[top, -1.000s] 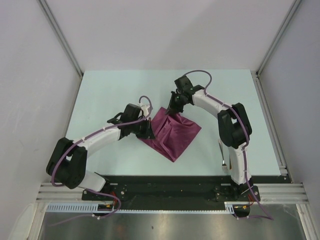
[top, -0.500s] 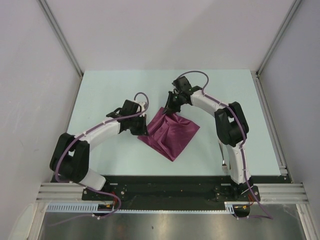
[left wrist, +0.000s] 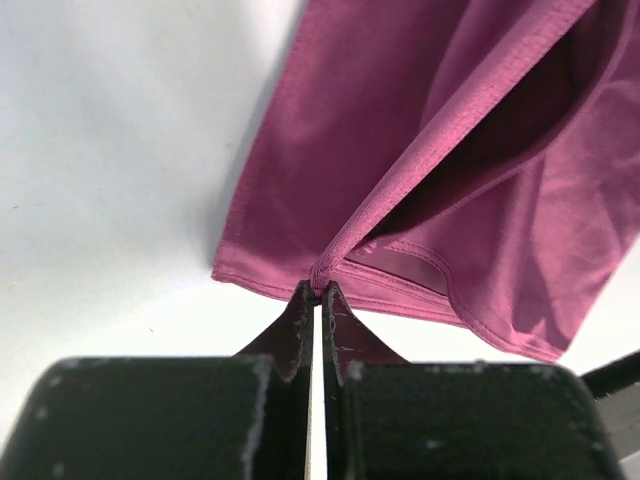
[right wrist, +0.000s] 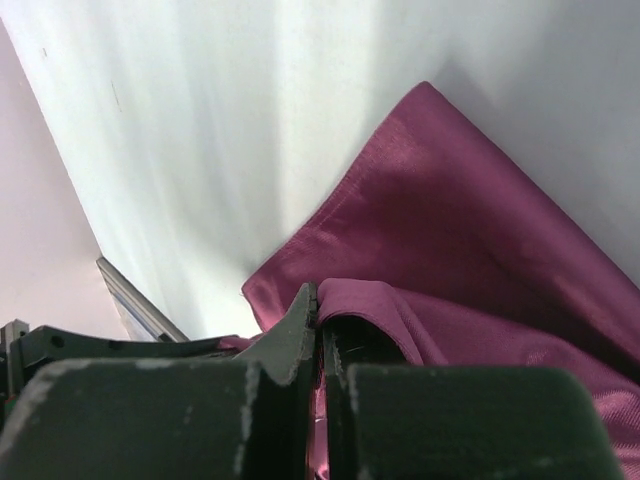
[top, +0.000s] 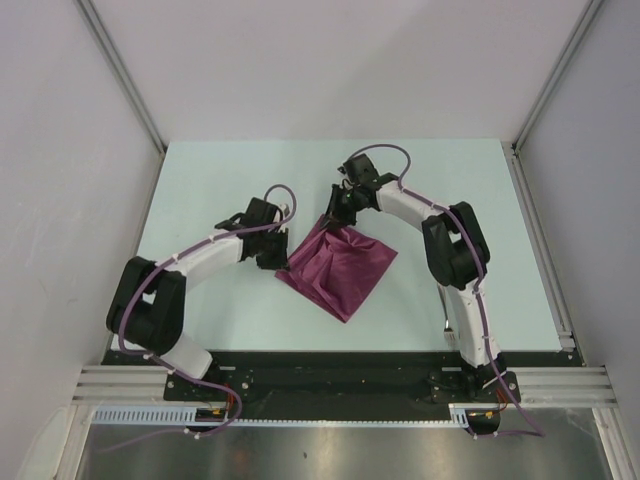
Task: Fold the napkin into a case and place the utensils inside
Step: Fold the rectangle-folded napkin at the center of the board, then smooth out the square-folded napkin at the center of the board, then rotate the square-folded napkin at the center of the board.
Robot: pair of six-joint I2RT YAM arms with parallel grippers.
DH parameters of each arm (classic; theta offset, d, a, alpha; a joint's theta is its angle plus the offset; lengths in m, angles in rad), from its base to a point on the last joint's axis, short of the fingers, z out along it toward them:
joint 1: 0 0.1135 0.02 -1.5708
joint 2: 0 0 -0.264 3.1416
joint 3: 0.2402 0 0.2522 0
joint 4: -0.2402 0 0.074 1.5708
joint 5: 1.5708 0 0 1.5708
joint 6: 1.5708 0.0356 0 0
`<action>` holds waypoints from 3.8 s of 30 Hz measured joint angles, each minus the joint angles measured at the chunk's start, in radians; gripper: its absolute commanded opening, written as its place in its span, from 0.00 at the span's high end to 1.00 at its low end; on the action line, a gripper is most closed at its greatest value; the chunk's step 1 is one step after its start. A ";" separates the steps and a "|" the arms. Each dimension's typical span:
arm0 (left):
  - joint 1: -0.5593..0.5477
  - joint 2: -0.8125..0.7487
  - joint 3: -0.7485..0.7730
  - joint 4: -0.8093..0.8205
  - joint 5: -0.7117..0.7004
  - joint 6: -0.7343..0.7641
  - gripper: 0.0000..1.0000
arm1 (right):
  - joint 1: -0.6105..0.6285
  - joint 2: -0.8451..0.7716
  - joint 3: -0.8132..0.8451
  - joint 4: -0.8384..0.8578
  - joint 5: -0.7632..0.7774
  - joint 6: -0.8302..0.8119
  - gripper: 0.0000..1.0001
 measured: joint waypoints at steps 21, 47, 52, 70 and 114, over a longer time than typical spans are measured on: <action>0.041 0.083 0.006 -0.037 -0.085 0.005 0.54 | 0.006 0.093 0.106 0.018 -0.039 -0.031 0.53; 0.045 0.228 0.224 -0.101 0.063 0.095 0.58 | -0.032 -0.702 -0.600 -0.087 0.061 -0.214 0.26; 0.045 0.262 0.257 -0.142 0.030 0.129 1.00 | -0.038 -0.767 -0.740 -0.060 0.067 -0.186 0.26; 0.045 0.199 0.312 -0.245 -0.220 0.156 0.31 | -0.243 -0.643 -0.972 0.339 0.108 0.005 0.48; 0.043 -0.106 0.037 0.065 0.242 -0.089 0.34 | -0.306 -0.248 -0.404 0.029 0.225 -0.290 0.28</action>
